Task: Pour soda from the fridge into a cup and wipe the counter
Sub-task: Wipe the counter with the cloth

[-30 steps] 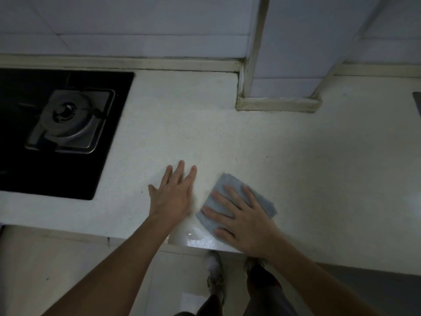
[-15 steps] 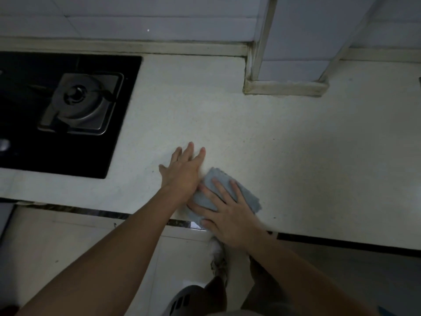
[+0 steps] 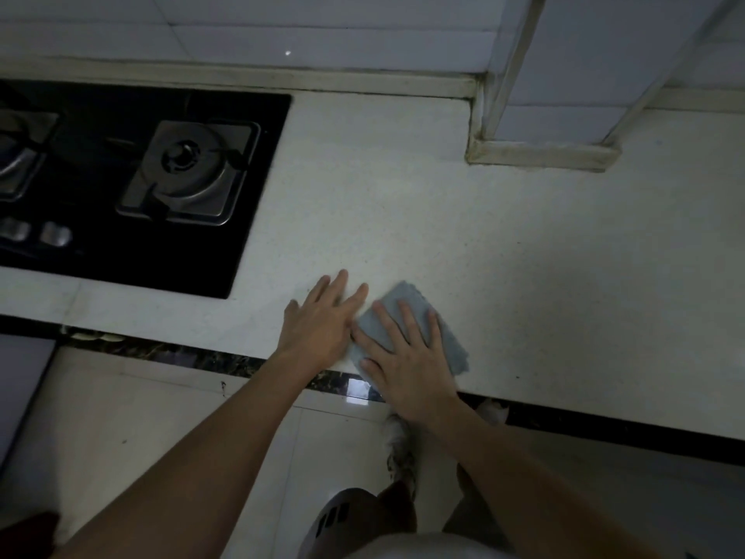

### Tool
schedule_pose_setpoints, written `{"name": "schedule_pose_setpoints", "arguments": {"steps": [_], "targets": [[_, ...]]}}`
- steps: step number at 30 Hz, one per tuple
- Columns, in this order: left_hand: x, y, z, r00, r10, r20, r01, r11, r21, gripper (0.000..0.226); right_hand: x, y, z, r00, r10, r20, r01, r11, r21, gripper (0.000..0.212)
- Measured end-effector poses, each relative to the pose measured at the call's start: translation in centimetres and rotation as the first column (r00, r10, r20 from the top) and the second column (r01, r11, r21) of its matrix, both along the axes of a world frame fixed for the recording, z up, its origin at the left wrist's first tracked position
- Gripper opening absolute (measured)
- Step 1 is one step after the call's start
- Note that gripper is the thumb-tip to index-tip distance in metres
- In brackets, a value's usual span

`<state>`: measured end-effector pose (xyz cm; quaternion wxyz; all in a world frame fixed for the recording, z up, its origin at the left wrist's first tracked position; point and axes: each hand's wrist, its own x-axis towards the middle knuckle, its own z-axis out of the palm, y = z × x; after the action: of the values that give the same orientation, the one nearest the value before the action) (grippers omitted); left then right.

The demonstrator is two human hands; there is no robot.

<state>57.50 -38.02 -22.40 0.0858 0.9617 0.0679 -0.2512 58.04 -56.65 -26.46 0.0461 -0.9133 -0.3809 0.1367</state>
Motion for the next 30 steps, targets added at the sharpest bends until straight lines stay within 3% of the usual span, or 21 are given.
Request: {"name": "schedule_pose_setpoints", "arguments": {"steps": [4, 7, 9, 16, 20, 22, 24, 28, 30], "targets": [[0.0, -0.7, 0.0, 0.998, 0.023, 0.059, -0.025, 0.999, 0.030, 0.057, -0.2, -2.7, -0.2, 0.999, 0.041, 0.012, -0.041, 0.999, 0.028, 0.055], [0.6, -2.9, 0.1, 0.985, 0.007, 0.172, -0.025, 0.994, 0.104, 0.051, -0.1, -7.7, -0.2, 0.985, -0.172, 0.007, 0.172, 0.985, 0.009, 0.057], [1.1, -5.4, -0.2, 0.978, -0.042, 0.202, 0.029, 0.997, 0.066, 0.053, 0.0, -11.4, 0.0, 0.942, -0.336, -0.006, 0.335, 0.942, -0.016, 0.058], [3.6, -14.3, -0.8, 0.928, -0.283, 0.242, 0.310, 0.947, -0.082, 0.061, 2.7, -21.3, 0.9, 0.644, -0.761, -0.079, 0.756, 0.649, -0.090, 0.061], [4.7, -16.0, -1.0, 0.904, -0.366, 0.219, 0.387, 0.920, -0.057, 0.060, 6.9, -22.4, 0.5, 0.496, -0.863, -0.100, 0.858, 0.504, -0.096, 0.061], [5.2, -16.8, -0.9, 0.903, -0.369, 0.220, 0.389, 0.919, -0.056, 0.059, 9.6, -21.9, 0.2, 0.470, -0.875, -0.116, 0.875, 0.479, -0.075, 0.061], [5.8, -17.8, -0.8, 0.910, -0.349, 0.223, 0.368, 0.929, -0.047, 0.059, 11.8, -21.0, 0.1, 0.507, -0.853, -0.122, 0.855, 0.516, -0.057, 0.062], [8.1, -19.7, -1.0, 0.936, -0.272, 0.222, 0.288, 0.957, -0.040, 0.059, 11.3, -21.8, -0.1, 0.797, -0.602, -0.044, 0.602, 0.798, -0.026, 0.061], [9.5, -20.9, -1.1, 0.940, -0.236, 0.247, 0.258, 0.964, -0.059, 0.058, 10.0, -23.6, -0.4, 0.875, -0.483, 0.002, 0.483, 0.875, 0.010, 0.060]]}}
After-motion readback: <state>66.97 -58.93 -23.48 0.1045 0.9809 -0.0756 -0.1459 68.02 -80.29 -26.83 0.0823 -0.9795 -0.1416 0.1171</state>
